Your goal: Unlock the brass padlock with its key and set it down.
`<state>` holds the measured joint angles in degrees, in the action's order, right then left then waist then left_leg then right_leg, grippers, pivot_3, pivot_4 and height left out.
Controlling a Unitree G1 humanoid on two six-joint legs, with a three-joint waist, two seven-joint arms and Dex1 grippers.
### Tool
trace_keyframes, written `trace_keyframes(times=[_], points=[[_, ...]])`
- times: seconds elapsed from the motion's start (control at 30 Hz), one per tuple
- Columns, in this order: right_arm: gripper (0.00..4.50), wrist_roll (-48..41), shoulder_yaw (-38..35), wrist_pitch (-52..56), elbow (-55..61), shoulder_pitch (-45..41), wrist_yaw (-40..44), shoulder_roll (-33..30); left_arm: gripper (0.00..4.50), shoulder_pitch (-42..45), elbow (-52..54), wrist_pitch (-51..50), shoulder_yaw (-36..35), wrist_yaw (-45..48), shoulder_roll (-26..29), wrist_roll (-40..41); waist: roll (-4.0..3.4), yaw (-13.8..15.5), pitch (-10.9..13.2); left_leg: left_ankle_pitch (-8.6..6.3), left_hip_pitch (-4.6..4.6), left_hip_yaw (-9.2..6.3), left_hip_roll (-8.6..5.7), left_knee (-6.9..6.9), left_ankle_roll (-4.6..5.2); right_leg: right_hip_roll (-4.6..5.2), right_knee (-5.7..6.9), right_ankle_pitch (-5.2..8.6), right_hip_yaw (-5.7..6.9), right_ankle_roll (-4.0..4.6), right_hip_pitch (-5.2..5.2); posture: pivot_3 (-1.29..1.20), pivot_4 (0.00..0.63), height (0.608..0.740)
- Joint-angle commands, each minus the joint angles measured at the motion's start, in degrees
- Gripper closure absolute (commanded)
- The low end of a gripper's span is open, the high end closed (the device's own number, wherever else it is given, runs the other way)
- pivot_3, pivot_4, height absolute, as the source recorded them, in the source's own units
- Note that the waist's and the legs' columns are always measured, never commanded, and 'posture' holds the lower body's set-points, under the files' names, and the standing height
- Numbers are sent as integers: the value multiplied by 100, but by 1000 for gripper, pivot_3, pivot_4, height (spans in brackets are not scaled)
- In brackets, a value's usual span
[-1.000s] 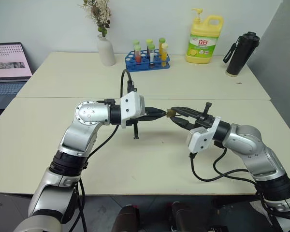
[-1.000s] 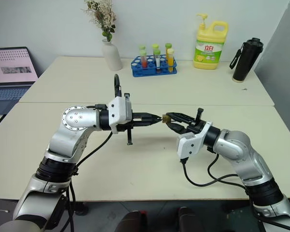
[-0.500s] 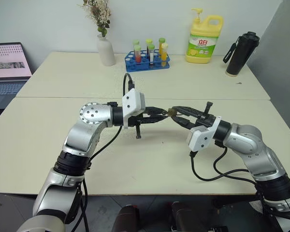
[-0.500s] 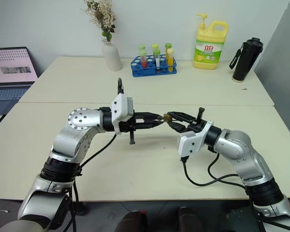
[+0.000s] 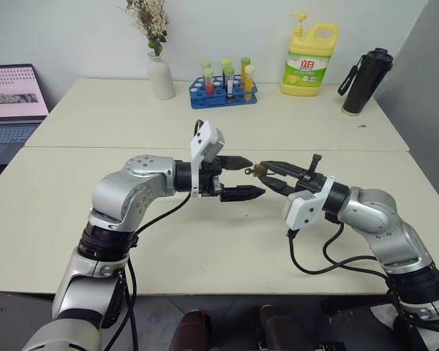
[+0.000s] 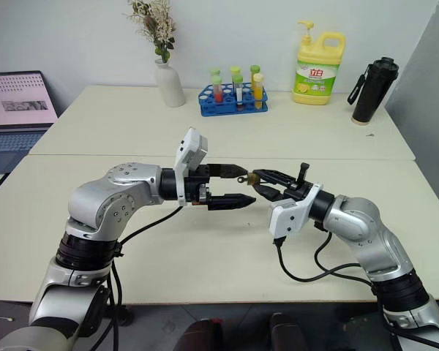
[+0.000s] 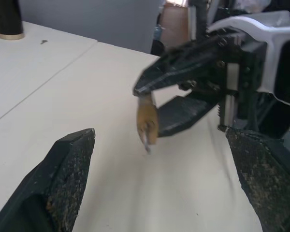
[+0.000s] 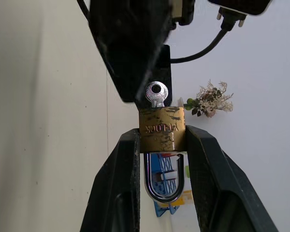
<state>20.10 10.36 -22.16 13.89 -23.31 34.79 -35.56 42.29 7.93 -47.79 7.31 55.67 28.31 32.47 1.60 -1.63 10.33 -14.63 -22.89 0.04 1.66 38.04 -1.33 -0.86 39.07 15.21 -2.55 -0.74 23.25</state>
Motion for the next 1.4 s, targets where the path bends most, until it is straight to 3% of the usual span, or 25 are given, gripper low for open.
trace_keyframes(times=[0.03, 0.2, 0.3, 0.7, 1.0, 1.17, 1.27, 1.4], points=[[3556, -74, -47, -76, 263, -79, -22, -11, 0, 191, 121, -41, -144, -270, -89, 11, 0, 0, 0, 0, 0, 0, 0, 0, 0, 0, 0, -1, 0, 1, 0, 0, 150, 740], [3556, -76, -37, -61, 285, -78, -13, 1, 0, 244, 67, -98, -150, -386, -109, 51, 0, 0, 0, 0, 1, 1, 1, 0, 0, 0, 0, -2, -1, 3, 0, 0, 150, 740], [3556, -74, -29, -54, 296, -76, -16, 13, 557, 274, 80, -119, -165, -421, -174, 129, 0, 0, 0, 0, 0, 0, 0, 0, -1, 1, 0, -2, -1, 3, 0, 0, 150, 740], [3556, -64, -16, -31, 360, -58, -39, 64, 4342, 222, 175, -111, 22, -308, -174, 131, 0, 0, 0, 0, 0, 1, -1, 0, -1, 2, 0, -2, -2, 3, 0, 0, 150, 740], [3556, -332, -106, 352, 400, 85, 179, 7, 4332, 199, 144, -119, -24, -209, -150, 198, 0, 0, 0, 0, 0, 0, 0, 0, -1, 1, 0, -2, -1, 4, 0, 0, 150, 740], [1809, -1079, -721, 1455, 726, 318, 424, -139, 4332, 204, 66, 28, 13, -42, -86, 129, 0, 4, 0, 0, -1, 1, -1, 0, -1, 3, 0, -3, -1, 5, 0, 0, 150, 740], [775, -2107, -1132, 2599, 1231, 857, 1200, -596, 4332, 212, -50, 158, 48, 117, -56, 98, 0, 28, 0, 0, -1, -1, -3, 1, 0, 4, -1, -3, 1, 6, -3, 0, 150, 740], [731, -3725, -1671, 4122, 2186, 1463, 1691, -1002, 4332, 246, -164, 296, 87, 349, -72, 128, 0, 33, 0, -1, -3, -3, -2, -1, 1, 4, -4, -2, 2, 3, -4, 0, 150, 740]])
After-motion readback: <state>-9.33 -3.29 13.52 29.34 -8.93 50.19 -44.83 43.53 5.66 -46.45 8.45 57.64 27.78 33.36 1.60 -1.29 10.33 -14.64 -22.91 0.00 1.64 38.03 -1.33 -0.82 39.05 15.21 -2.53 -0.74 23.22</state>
